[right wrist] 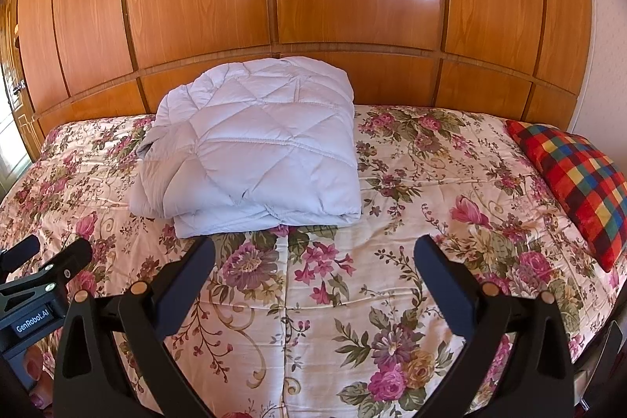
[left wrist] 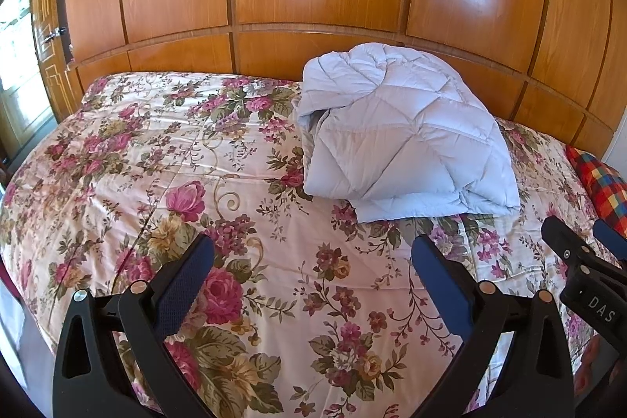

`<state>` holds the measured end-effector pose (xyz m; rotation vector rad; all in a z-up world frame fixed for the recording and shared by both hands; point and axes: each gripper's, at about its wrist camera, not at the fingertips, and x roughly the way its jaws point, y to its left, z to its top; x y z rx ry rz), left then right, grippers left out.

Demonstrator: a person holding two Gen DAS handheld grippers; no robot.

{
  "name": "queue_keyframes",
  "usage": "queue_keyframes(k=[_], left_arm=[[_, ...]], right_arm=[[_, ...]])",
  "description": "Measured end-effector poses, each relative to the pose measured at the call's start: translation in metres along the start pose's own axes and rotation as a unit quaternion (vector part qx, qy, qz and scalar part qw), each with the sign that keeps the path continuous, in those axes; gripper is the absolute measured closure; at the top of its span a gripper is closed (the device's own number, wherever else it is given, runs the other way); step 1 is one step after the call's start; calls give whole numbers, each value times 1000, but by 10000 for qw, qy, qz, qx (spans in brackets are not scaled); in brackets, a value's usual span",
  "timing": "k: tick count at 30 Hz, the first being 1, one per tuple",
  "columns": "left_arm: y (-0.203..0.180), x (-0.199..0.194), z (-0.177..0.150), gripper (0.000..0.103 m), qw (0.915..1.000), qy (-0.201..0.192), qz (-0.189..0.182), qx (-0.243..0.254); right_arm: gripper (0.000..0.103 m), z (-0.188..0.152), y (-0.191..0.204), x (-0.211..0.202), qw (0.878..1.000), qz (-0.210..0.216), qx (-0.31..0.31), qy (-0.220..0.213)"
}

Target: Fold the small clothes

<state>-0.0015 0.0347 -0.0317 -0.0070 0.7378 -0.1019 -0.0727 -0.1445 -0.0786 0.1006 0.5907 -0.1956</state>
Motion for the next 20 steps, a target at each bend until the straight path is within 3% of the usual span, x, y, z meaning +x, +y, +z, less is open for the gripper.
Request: queue_keyframes(k=[11, 20], left_arm=[[0, 2, -1, 3, 10000, 45, -5, 17], [5, 17, -6, 3, 9992, 407, -29, -42]], right_arm=[[2, 0, 0, 2, 10000, 17, 1, 38], [2, -3, -1, 8, 9999, -33, 12, 117]])
